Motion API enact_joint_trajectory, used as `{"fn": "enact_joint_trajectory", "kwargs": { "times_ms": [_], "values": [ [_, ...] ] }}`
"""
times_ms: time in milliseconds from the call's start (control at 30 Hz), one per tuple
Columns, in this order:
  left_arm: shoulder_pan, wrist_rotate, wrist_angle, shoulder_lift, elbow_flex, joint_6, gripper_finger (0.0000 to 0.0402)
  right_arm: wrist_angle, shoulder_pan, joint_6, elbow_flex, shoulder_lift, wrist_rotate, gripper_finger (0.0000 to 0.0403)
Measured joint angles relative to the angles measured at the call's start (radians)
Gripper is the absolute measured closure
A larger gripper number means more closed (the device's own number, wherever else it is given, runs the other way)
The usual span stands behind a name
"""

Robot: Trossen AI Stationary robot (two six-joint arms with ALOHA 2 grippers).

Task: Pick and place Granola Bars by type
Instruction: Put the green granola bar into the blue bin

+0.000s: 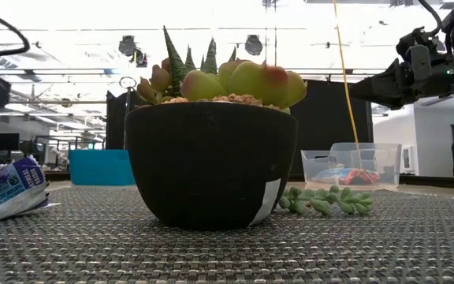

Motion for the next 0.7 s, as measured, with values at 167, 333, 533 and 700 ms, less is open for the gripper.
{"fn": "enact_joint_trajectory", "kwargs": {
  "times_ms": [167,333,533,700],
  "values": [
    [0.0,-0.076,-0.004,0.0,0.038,0.061,0.0382,0.0,0.0,0.0,0.0,0.0,0.0,0.0234],
    [0.007,-0.175,-0.009,0.0,0.071,0.151,0.0382,0.0,0.0,0.0,0.0,0.0,0.0,0.0234],
    [0.056,-0.327,-0.011,0.0,0.117,0.336,0.0384,0.0,0.0,0.0,0.0,0.0,0.0,0.0234],
    [0.107,-0.506,-0.001,-0.007,0.184,0.617,0.0384,0.0,0.0,0.0,0.0,0.0,0.0,0.0234]
  ]
}}
